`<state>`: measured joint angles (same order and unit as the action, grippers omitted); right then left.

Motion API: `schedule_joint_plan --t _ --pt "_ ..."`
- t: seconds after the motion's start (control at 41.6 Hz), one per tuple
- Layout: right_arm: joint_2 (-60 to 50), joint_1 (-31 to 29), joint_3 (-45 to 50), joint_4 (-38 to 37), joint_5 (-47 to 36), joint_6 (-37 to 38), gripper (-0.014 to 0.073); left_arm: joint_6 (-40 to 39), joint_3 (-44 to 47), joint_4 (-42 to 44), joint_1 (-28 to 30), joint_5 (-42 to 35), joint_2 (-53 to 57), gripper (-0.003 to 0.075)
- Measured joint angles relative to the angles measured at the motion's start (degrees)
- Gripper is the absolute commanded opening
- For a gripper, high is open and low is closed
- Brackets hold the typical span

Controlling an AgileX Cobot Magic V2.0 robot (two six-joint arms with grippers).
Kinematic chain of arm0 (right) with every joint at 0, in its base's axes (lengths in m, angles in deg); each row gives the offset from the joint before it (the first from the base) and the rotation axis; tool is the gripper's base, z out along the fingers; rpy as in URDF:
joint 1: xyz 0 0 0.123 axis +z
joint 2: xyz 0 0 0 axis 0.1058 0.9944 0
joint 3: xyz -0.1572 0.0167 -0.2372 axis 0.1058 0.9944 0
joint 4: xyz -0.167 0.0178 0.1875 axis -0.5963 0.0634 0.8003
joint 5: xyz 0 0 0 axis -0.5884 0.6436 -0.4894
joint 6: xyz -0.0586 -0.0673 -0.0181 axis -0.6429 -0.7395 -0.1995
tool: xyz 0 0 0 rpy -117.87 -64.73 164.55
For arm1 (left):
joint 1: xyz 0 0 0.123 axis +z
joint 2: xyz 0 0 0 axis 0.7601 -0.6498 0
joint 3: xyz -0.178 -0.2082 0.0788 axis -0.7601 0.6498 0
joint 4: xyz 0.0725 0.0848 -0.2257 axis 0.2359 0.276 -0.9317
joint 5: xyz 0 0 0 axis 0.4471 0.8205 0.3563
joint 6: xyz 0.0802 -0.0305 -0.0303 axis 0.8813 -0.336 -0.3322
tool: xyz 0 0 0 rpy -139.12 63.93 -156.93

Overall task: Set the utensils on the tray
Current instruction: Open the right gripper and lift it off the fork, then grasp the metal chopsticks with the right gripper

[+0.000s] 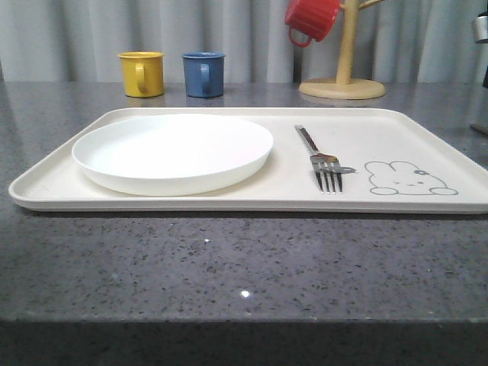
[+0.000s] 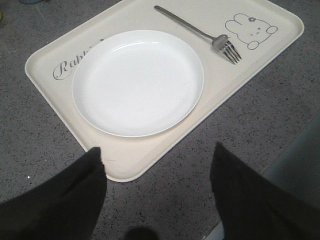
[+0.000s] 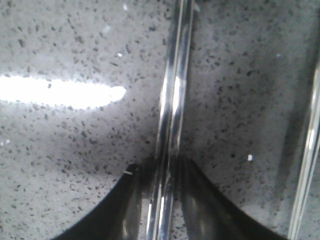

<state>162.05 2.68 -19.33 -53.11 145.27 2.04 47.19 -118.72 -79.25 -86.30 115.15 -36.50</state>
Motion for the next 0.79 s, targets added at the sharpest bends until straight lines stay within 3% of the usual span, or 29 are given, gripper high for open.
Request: schedule_joint_plan --t 0.264,0.481,0.793 --pt "0.32 0.00 0.00 0.35 -0.26 0.00 0.0178 0.00 0.00 0.00 0.00 0.00 0.00 0.0439" --pt "0.32 -0.05 0.00 0.60 -0.26 0.00 0.0045 0.00 0.00 0.00 0.00 0.00 0.00 0.0439" --pt "0.00 0.07 -3.76 7.57 4.00 0.00 0.0045 0.00 0.00 -0.10 0.00 0.00 0.00 0.0439"
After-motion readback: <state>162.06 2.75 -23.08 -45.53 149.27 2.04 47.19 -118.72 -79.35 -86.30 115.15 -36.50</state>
